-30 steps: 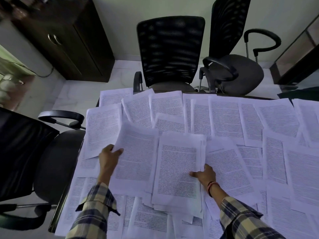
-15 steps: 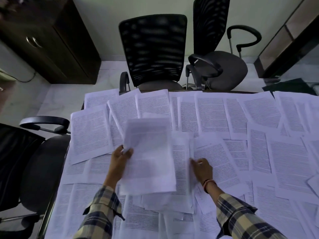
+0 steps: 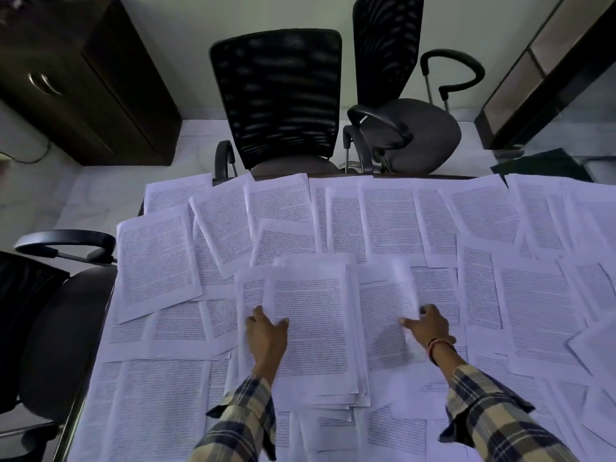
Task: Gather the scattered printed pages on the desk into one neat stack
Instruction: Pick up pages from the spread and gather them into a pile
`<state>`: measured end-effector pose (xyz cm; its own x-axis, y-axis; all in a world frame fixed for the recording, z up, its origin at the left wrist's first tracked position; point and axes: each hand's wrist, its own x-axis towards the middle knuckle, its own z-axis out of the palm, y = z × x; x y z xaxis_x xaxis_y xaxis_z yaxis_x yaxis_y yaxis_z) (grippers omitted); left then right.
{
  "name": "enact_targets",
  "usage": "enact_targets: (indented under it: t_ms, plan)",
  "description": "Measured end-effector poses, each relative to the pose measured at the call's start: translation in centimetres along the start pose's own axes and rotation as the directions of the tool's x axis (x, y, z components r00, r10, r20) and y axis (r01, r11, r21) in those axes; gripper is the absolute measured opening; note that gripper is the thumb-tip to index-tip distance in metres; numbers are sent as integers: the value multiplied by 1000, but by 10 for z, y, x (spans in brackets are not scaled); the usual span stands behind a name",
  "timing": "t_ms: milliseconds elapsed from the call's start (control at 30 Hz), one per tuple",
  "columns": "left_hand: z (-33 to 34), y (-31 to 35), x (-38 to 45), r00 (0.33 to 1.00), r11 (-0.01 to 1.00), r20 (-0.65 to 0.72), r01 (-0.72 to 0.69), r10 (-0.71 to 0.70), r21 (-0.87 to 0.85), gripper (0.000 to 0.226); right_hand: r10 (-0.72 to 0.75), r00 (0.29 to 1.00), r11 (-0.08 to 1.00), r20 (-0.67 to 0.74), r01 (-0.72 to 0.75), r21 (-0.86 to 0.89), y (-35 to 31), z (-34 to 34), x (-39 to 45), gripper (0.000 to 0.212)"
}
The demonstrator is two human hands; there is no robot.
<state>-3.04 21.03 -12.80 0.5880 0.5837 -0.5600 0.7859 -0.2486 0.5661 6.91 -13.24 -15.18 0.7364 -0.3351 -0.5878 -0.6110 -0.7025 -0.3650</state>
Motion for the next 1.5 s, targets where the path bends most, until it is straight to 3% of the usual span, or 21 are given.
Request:
enact_targets:
  t_ms: [33, 133, 233, 367, 500, 600, 733, 833, 967, 1033, 1100, 1200, 1267, 1333, 1500]
  plan:
    - [2, 1, 0, 1000, 1000, 18, 9, -9, 1, 72, -14, 1000, 996, 9, 13, 83, -2, -5, -2, 39]
    - [4, 3, -2, 999, 1000, 48, 4, -5, 5, 68, -71, 997, 960, 3, 68, 271, -6, -30, 0, 33]
    - [5, 1, 0, 998, 1000, 60, 5, -6, 3, 62, -186, 981, 904, -51, 191, 383, -10, -66, 2, 7]
    - [9, 1, 4, 998, 999, 64, 25, -23, -30, 54, -171, 969, 769, -178, 244, 591, -14, -119, 7, 13]
    - [14, -1, 5, 998, 999, 60, 29, -28, -25, 53, -193, 978, 621, -84, 188, 761, -12, -138, 10, 14]
    - [14, 6, -2, 997, 999, 79, 5, -1, -46, 52, -298, 953, 689, -50, 251, 680, -23, -110, -10, 14]
    - [14, 15, -13, 998, 995, 66, -13, 19, -96, 45, -282, 956, 804, 75, 193, 563, -25, -30, -23, 16]
    - [16, 19, -17, 999, 996, -31, -39, 36, -85, 56, -245, 961, 926, 129, 193, 325, -23, 19, -36, 21]
    - [25, 21, -23, 999, 998, -11, -31, 30, -46, 64, -189, 975, 979, 115, 178, 104, -31, 54, -53, 69]
    - [31, 21, -25, 998, 999, 47, -46, 48, -28, 71, -164, 977, 984, 134, 152, 97, -37, 62, -58, 85]
    - [30, 22, -26, 995, 998, 85, -48, 52, -51, 69, -132, 979, 983, 156, 110, 147, -42, 64, -63, 86]
    - [16, 21, -13, 997, 999, -70, -35, 37, 29, 67, -86, 982, 978, 171, 50, 205, -50, 57, -65, 69]
    - [1, 14, -2, 978, 993, -199, 78, -60, 87, 75, -49, 977, 975, 209, 2, 221, -53, 55, -63, 60]
    - [-11, 8, 3, 967, 983, -200, 174, -160, 57, 81, -44, 970, 975, 238, -10, 221, -59, 55, -64, 54]
    - [-12, 2, 5, 994, 995, -82, 74, -68, 68, 75, -76, 971, 994, 225, 57, 91, -79, 67, -76, 84]
